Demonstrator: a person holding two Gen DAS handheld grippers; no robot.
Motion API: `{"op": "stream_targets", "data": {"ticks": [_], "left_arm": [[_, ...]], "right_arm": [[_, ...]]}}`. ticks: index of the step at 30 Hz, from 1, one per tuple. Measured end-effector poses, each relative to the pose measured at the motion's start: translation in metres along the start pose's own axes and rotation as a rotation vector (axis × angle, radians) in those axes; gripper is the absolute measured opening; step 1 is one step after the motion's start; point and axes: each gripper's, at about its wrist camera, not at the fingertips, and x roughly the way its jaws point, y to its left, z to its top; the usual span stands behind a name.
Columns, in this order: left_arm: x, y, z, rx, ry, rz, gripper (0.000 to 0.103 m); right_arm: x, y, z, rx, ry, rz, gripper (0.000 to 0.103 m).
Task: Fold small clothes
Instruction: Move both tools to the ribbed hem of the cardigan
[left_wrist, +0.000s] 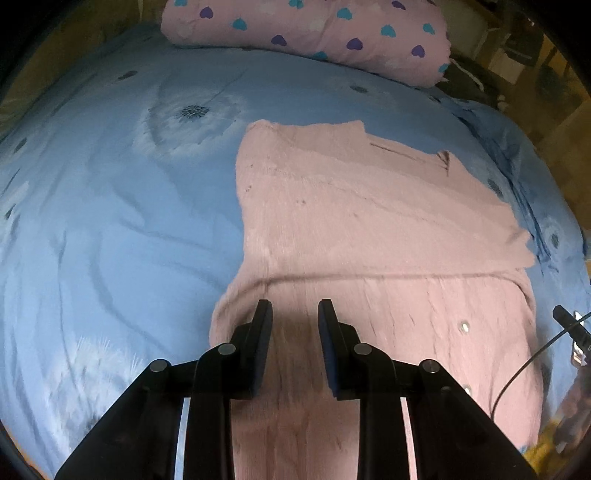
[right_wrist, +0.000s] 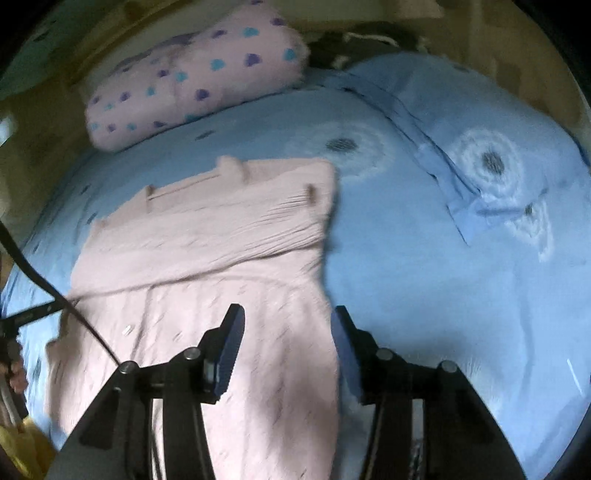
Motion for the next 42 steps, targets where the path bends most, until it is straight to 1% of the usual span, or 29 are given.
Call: {"op": "stream_targets", "data": {"ticks": [3,6,10,13,16,22,27,28,29,31,36,39,40,42], "left_arm": [[-0.016,-0.002,-0.015,-0.002,0.003,-0.008,0.019],[-0.031,-0.006,-0.032,0.002,0.008,-0.024,0.019],[-0.051,-0.019,-0.057,0.059,0.012,-0.012,0.019],[-0.064,-0.028,-0.076,0.104,0.027,-0.035,0.019],[-0.075,-0.036,-0.096,0.135,0.042,-0.061,0.019],[-0.082,-0.042,-0.131,0.181,0.065,-0.068,0.019],[-0.079,-0.044,-0.154,0.226,0.084,-0.058,0.019],[-0.078,-0.045,-0.158,0.241,0.089,-0.051,0.021],[-0.076,-0.046,-0.163,0.258,0.095,-0.042,0.025],[-0.073,-0.049,-0.171,0.289,0.102,-0.02,0.029],[-0.056,-0.053,-0.183,0.353,0.135,0.043,0.031],[-0.049,-0.054,-0.187,0.377,0.121,0.06,0.034],[-0.048,-0.056,-0.187,0.389,0.113,0.066,0.036],[-0.046,-0.057,-0.186,0.406,0.102,0.078,0.039]], "right_arm": [[-0.021,0.019,-0.011,-0.062,-0.001,0.033,0.054],[-0.038,0.036,-0.024,-0.118,-0.007,0.044,0.057],[-0.059,0.056,-0.046,-0.197,0.001,0.068,0.058],[-0.069,0.068,-0.063,-0.248,0.01,0.073,0.058],[-0.075,0.074,-0.083,-0.274,0.029,0.078,0.058],[-0.076,0.074,-0.116,-0.261,0.066,0.065,0.059],[-0.075,0.075,-0.138,-0.276,0.1,0.078,0.066],[-0.075,0.077,-0.142,-0.283,0.107,0.08,0.067],[-0.074,0.078,-0.146,-0.296,0.115,0.076,0.068],[-0.071,0.082,-0.152,-0.325,0.126,0.067,0.069],[-0.06,0.092,-0.167,-0.412,0.162,0.008,0.07],[-0.049,0.098,-0.175,-0.466,0.186,-0.065,0.07],[-0.044,0.1,-0.178,-0.483,0.194,-0.093,0.071],[-0.039,0.1,-0.179,-0.49,0.187,-0.111,0.078]]}}
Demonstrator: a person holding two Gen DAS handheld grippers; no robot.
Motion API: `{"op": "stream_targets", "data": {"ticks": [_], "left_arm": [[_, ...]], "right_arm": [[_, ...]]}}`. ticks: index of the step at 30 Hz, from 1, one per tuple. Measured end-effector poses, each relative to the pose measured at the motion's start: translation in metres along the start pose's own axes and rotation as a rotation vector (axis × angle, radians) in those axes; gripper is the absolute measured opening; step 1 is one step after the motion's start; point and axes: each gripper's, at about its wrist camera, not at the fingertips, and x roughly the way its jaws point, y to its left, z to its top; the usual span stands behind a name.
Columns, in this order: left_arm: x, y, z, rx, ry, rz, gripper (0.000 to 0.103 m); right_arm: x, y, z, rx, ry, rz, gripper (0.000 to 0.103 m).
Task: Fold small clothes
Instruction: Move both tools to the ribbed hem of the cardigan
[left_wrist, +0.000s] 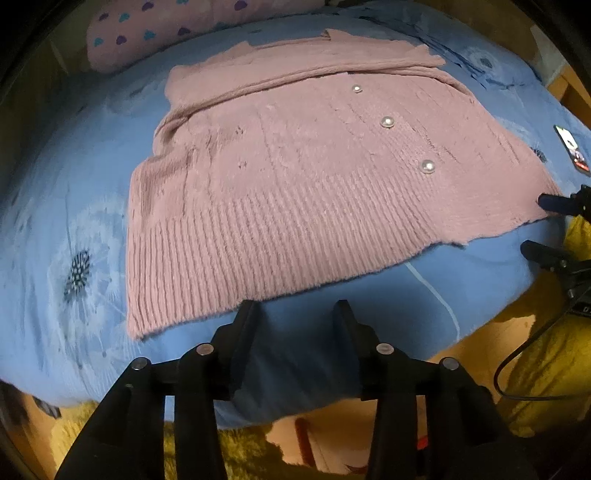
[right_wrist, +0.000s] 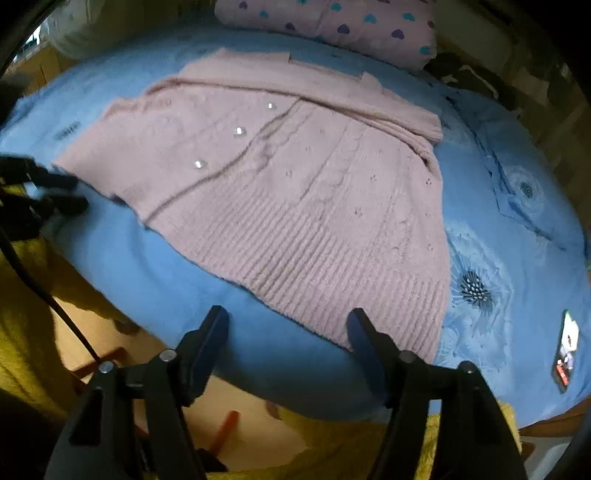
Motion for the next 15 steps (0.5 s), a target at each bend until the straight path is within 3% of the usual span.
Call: {"op": "stream_targets", "data": {"ticks": [5,15], "left_arm": [[0.006,0.0,0.004,0.023,-0.038,0.036,0.051],[0.019,0.004,0.021,0.001,-0.057,0.056,0.058]], "right_arm": [[0.008,-0.008,0.006,0.047,-0.01,0.004,0.082],[0.022,-0.017,0.02,0.139,-0.023,-0.01,0.082]]}}
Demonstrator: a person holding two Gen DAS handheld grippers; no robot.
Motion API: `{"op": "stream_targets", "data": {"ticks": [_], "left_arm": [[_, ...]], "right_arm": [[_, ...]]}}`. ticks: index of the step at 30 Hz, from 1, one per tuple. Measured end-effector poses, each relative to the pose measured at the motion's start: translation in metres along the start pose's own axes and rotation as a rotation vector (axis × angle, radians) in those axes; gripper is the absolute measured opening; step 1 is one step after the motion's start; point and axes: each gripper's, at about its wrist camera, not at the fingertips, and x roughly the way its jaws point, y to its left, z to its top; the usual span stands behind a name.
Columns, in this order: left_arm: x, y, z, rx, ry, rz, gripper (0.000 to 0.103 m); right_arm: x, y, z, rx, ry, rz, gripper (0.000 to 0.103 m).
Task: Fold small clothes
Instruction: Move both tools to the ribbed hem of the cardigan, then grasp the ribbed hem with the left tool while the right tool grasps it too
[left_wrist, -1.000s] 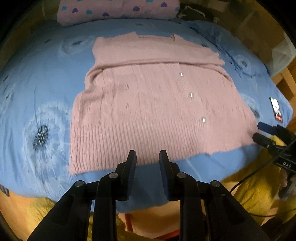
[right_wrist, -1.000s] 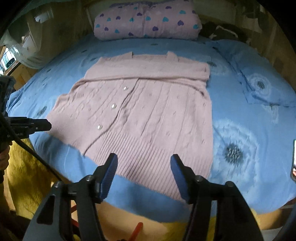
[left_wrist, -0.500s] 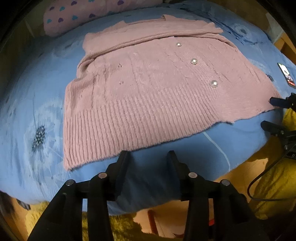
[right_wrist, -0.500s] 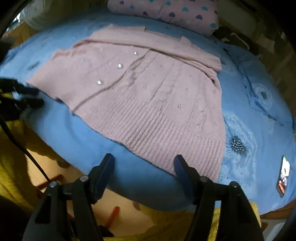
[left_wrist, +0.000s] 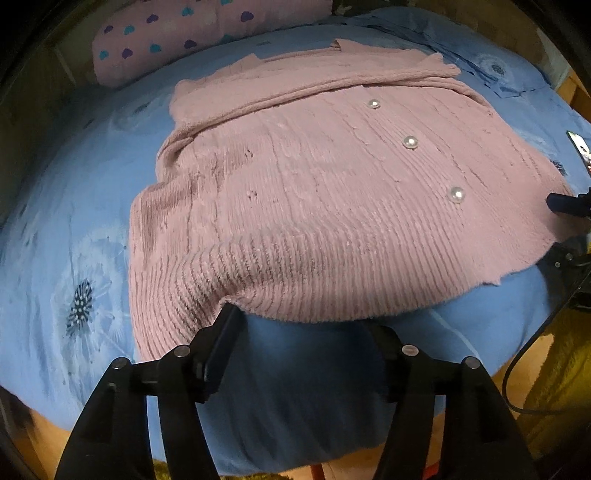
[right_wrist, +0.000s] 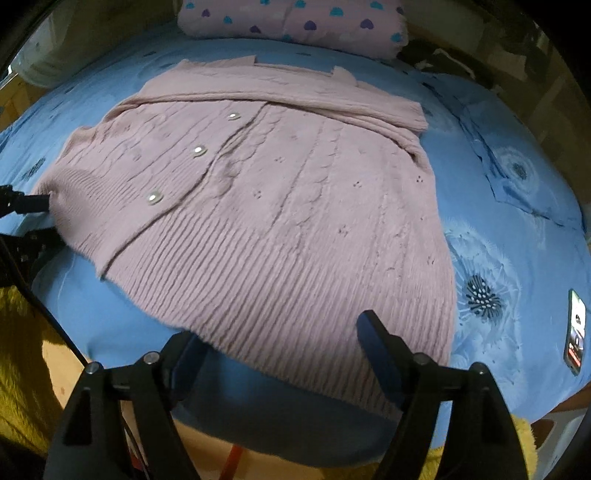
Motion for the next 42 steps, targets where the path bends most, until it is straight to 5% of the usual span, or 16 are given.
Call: {"op": "stream_targets", "data": {"ticks": [7,13,15,23,30,42], "left_arm": [[0.002,-0.002,0.004,-0.014,-0.038,0.021,0.058],[0.002,-0.001,0.005,-0.022,-0.064,0.018,0.055],[0.001,-0.001,0.004,-0.028,-0.081,0.011,0.047],[-0.004,0.008,0.004,-0.095,-0.114,-0.05,0.001],[-0.019,0.017,0.011,-0.175,-0.158,-0.08,0.0],[-0.057,0.033,0.055,-0.224,-0.316,-0.008,0.0]], "right_arm": [[0.002,-0.005,0.0,0.042,-0.021,0.003,0.078],[-0.001,-0.005,-0.001,0.063,-0.033,-0.014,0.059],[-0.002,-0.006,-0.003,0.077,-0.046,-0.043,0.041],[-0.003,-0.015,-0.005,0.119,-0.094,-0.079,0.007],[-0.014,-0.025,0.005,0.183,-0.148,-0.025,0.005],[-0.038,-0.04,0.059,0.182,-0.287,-0.06,0.005]]}}
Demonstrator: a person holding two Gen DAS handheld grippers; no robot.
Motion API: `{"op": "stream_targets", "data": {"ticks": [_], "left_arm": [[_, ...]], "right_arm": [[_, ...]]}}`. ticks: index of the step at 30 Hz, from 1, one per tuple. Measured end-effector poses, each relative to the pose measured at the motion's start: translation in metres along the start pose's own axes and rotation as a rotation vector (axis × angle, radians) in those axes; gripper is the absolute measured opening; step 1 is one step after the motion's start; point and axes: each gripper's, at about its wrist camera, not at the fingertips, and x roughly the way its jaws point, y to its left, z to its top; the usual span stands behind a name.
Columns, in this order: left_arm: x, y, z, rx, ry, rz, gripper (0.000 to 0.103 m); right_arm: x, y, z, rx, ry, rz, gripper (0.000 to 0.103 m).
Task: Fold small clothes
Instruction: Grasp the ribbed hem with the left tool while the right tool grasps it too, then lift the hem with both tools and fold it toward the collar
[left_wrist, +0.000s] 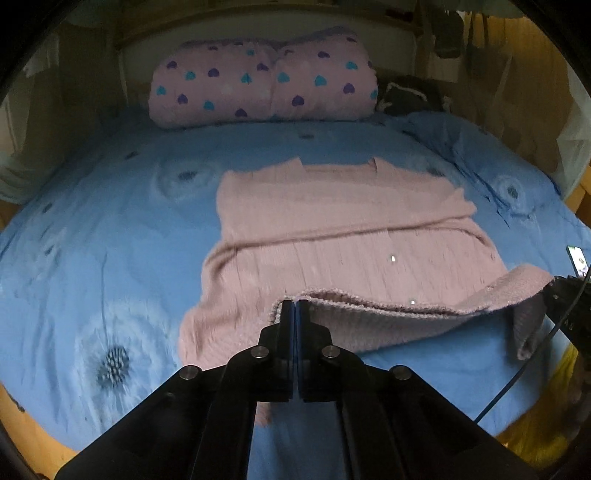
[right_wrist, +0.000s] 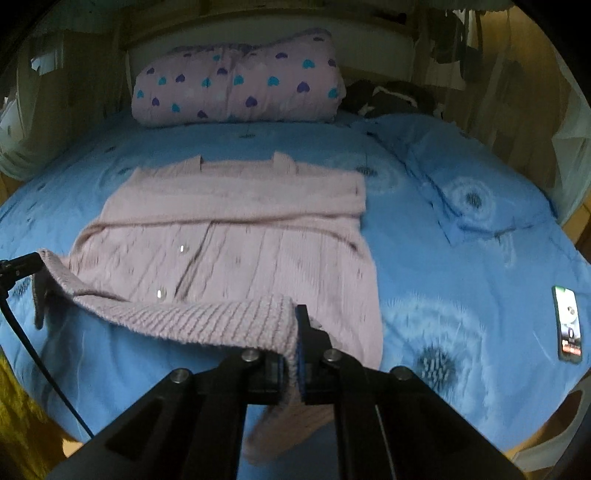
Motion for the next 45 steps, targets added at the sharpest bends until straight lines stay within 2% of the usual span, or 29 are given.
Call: {"op": "stream_targets", "data": {"ticks": [6,10,16,17,18,21,23,26,31,37,42,45], "left_arm": [[0.009,0.002,0.002,0.014,0.043,-0.037,0.0],[0.017,0.006,-0.005,0.004,0.099,-0.102,0.0],[0.025,0.009,-0.022,0.036,0.191,-0.139,0.0],[0.028,0.008,-0.025,0.049,0.212,-0.136,0.008],[0.031,0.008,-0.028,0.064,0.231,-0.128,0.01],[0.043,0.008,-0.035,0.096,0.289,-0.103,0.012],[0.046,0.009,-0.036,0.102,0.309,-0.113,0.013],[0.044,0.006,-0.034,0.126,0.309,-0.13,0.021],[0.038,-0.001,-0.023,0.16,0.258,-0.138,0.03],[0.06,-0.01,-0.011,0.217,0.282,-0.153,0.031],[0.077,-0.016,-0.007,0.299,0.289,-0.109,0.031],[0.084,-0.014,-0.005,0.31,0.29,-0.097,0.031]], "right_arm": [[0.007,0.003,0.017,-0.025,-0.015,0.003,0.005],[0.013,0.003,0.011,-0.016,0.014,0.01,0.005],[0.019,-0.001,-0.012,0.01,0.073,0.03,0.005],[0.02,-0.001,-0.016,0.01,0.083,0.029,0.005],[0.022,-0.002,-0.021,0.006,0.095,0.027,0.005],[0.026,-0.003,-0.029,0.001,0.121,0.017,0.005],[0.028,-0.004,-0.033,0.008,0.132,0.019,0.005],[0.03,-0.004,-0.036,0.005,0.138,0.017,0.005],[0.034,-0.001,-0.037,0.004,0.146,0.021,0.005],[0.035,-0.001,-0.038,0.001,0.149,0.023,0.005],[0.037,-0.001,-0.039,-0.01,0.15,0.019,0.005],[0.038,0.0,-0.039,-0.015,0.152,0.019,0.005]]}}
